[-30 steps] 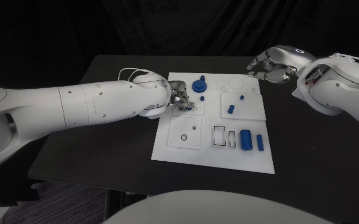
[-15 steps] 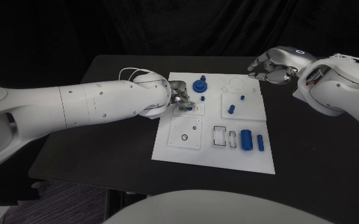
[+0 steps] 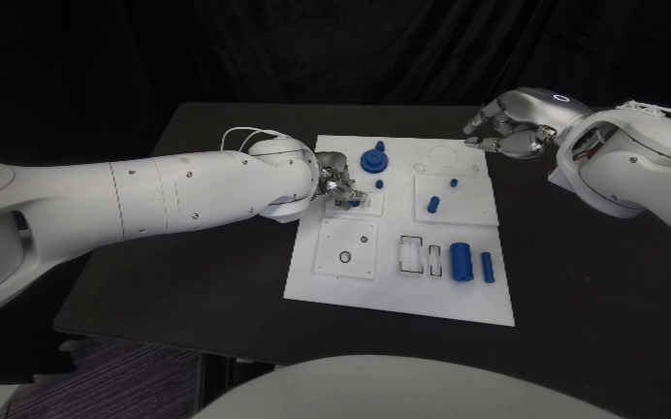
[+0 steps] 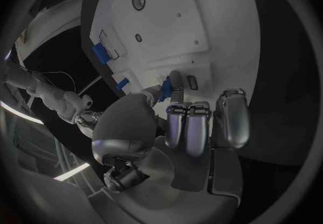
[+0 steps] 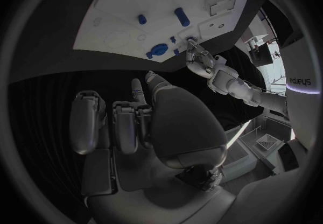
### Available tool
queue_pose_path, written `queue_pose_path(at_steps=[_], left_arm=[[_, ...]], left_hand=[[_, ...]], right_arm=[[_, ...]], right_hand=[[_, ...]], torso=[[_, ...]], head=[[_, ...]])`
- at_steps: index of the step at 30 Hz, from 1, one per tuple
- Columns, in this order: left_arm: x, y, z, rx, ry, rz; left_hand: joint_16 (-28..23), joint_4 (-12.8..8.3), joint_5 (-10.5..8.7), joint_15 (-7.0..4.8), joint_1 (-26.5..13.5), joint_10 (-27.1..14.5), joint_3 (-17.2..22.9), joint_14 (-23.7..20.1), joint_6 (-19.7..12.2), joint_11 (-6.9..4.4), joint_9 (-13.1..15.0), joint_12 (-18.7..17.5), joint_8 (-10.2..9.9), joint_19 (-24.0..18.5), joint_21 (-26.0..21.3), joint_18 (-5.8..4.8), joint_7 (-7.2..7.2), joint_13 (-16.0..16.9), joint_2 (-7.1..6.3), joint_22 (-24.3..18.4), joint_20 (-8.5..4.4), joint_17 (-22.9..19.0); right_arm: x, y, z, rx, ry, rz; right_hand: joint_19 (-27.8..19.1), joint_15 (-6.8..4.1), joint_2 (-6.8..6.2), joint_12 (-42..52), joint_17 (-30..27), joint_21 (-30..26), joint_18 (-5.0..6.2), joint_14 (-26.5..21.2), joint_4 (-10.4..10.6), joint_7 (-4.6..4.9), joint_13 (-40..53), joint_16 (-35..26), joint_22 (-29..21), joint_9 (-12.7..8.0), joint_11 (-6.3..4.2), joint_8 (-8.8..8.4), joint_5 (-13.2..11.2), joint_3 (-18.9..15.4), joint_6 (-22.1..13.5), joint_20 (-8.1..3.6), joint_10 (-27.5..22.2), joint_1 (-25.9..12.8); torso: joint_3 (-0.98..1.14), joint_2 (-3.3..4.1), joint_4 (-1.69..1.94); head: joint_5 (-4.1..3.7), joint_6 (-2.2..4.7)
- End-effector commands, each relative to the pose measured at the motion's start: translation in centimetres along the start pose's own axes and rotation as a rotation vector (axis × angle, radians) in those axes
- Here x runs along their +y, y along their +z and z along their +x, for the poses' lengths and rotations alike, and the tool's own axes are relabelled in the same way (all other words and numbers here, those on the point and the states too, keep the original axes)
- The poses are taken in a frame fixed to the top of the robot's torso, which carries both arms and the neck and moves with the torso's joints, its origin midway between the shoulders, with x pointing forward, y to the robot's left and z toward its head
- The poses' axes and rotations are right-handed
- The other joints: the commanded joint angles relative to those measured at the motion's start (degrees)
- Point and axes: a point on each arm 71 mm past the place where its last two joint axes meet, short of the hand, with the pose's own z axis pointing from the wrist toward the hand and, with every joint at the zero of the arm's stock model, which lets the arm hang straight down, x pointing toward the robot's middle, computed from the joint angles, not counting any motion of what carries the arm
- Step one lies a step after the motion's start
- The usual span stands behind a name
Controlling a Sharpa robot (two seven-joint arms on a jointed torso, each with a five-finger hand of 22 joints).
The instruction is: Assemble the parts on the task board
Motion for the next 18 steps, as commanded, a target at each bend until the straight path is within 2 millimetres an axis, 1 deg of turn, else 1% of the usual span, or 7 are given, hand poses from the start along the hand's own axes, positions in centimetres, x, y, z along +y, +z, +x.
queue_pose_path(at_steps=[1, 4, 12, 13, 15, 16, 18], left_arm=[[0.17, 0.12, 0.86, 0.046, 0.011, -0.006], [0.20, 0.13, 0.85, 0.047, 0.011, -0.006], [0.23, 0.21, 0.75, 0.037, 0.006, 0.005], [0.23, 0.22, 0.74, 0.036, 0.005, 0.007], [0.23, 0.23, 0.73, 0.034, 0.004, 0.009], [0.23, 0.24, 0.73, 0.033, 0.004, 0.010], [0.24, 0.26, 0.72, 0.032, 0.003, 0.011]], left_hand=[[0.15, 0.38, -0.44, 0.35, -0.65, 6.06, -0.42, 5.85, 0.20, 0.47, -0.20, 0.15, -0.28, -0.13, -0.43, -0.16, 0.29, 15.07, -0.11, 0.01, 0.12, 15.09], [0.15, 0.61, -0.58, 0.36, -0.76, 6.06, -0.74, 5.85, 0.21, 0.48, -0.22, 0.15, -0.39, -0.12, -0.44, -0.17, 0.30, 15.07, -0.12, 0.05, 0.13, 15.09], [0.15, 2.17, -1.49, 0.43, -1.57, 6.06, -2.85, 5.85, 0.28, 0.56, -0.26, 0.15, -0.96, -0.21, -0.67, -0.13, 0.39, 15.07, 0.00, 0.03, 0.20, 15.09], [0.15, 2.71, -2.33, 0.46, -2.41, 6.06, -4.01, 5.85, 0.33, 0.59, -0.20, 0.15, -1.13, -0.19, -0.70, -0.14, 0.42, 15.07, 0.17, 0.11, 0.24, 15.09], [0.15, 2.89, -3.76, 0.52, -4.21, 6.06, -5.88, 5.85, 0.43, 0.64, 0.08, 0.15, -1.25, -0.19, -0.78, -0.13, 0.45, 15.07, 0.75, 0.19, 0.28, 15.09], [0.15, 2.89, -3.76, 0.52, -4.21, 6.06, -5.88, 5.85, 0.43, 0.64, 0.08, 0.15, -1.25, -0.19, -0.78, -0.13, 0.45, 15.07, 0.75, 0.19, 0.28, 15.09], [0.15, 2.94, -4.40, 0.52, -5.55, 6.06, -7.43, 5.85, 0.54, 0.64, 0.40, 0.15, -1.30, -0.19, -0.86, -0.12, 0.44, 15.07, 1.30, 0.27, 0.30, 15.09]], right_arm=[[-0.17, -0.04, 0.18, 0.013, -0.001, 0.020], [-0.18, -0.03, 0.20, 0.016, -0.002, 0.021], [-0.21, -0.04, 0.28, 0.022, -0.002, 0.025], [-0.22, -0.04, 0.29, 0.023, -0.002, 0.025], [-0.24, -0.05, 0.31, 0.024, -0.002, 0.026], [-0.25, -0.05, 0.31, 0.025, -0.002, 0.027], [-0.26, -0.06, 0.33, 0.026, -0.002, 0.028]], right_hand=[[0.53, 0.49, -0.14, 0.07, 13.16, -0.34, 0.15, 5.44, -0.36, 0.15, 14.96, -0.31, 11.28, -0.08, 0.48, -0.25, 0.14, 0.02, 0.40, 0.37, 5.88, 0.57], [0.53, 0.49, -0.14, 0.07, 13.16, -0.34, 0.15, 5.44, -0.36, 0.15, 14.96, -0.31, 11.28, -0.08, 0.48, -0.25, 0.14, 0.02, 0.40, 0.37, 5.88, 0.57], [0.54, 0.49, -0.11, 0.07, 13.18, -0.32, 0.15, 5.44, -0.36, 0.15, 14.96, -0.28, 11.29, -0.08, 0.49, -0.26, 0.19, 0.05, 0.43, 0.38, 5.88, 0.53], [0.54, 0.49, -0.11, 0.07, 13.18, -0.32, 0.15, 5.44, -0.36, 0.15, 14.96, -0.28, 11.29, -0.08, 0.49, -0.26, 0.19, 0.05, 0.43, 0.38, 5.88, 0.53], [0.54, 0.49, -0.11, 0.07, 13.18, -0.32, 0.15, 5.44, -0.36, 0.15, 14.96, -0.28, 11.29, -0.08, 0.49, -0.26, 0.19, 0.05, 0.43, 0.38, 5.88, 0.53], [0.54, 0.49, -0.11, 0.07, 13.18, -0.32, 0.15, 5.44, -0.36, 0.15, 14.96, -0.28, 11.29, -0.08, 0.49, -0.26, 0.19, 0.05, 0.43, 0.38, 5.88, 0.53], [0.54, 0.49, -0.11, 0.07, 13.18, -0.32, 0.15, 5.44, -0.36, 0.15, 14.96, -0.28, 11.29, -0.08, 0.49, -0.26, 0.19, 0.05, 0.43, 0.38, 5.88, 0.53]], torso=[[0.02, 0.03, 0.01], [0.02, 0.00, 0.01], [0.01, 0.00, -0.01], [0.00, 0.00, -0.02], [-0.01, 0.00, -0.02], [-0.02, 0.00, -0.03], [-0.01, 0.00, -0.02]], head=[[0.03, -0.01], [0.04, -0.01], [0.10, -0.01], [0.12, -0.01], [0.14, -0.01], [0.13, -0.01], [0.17, -0.01]])
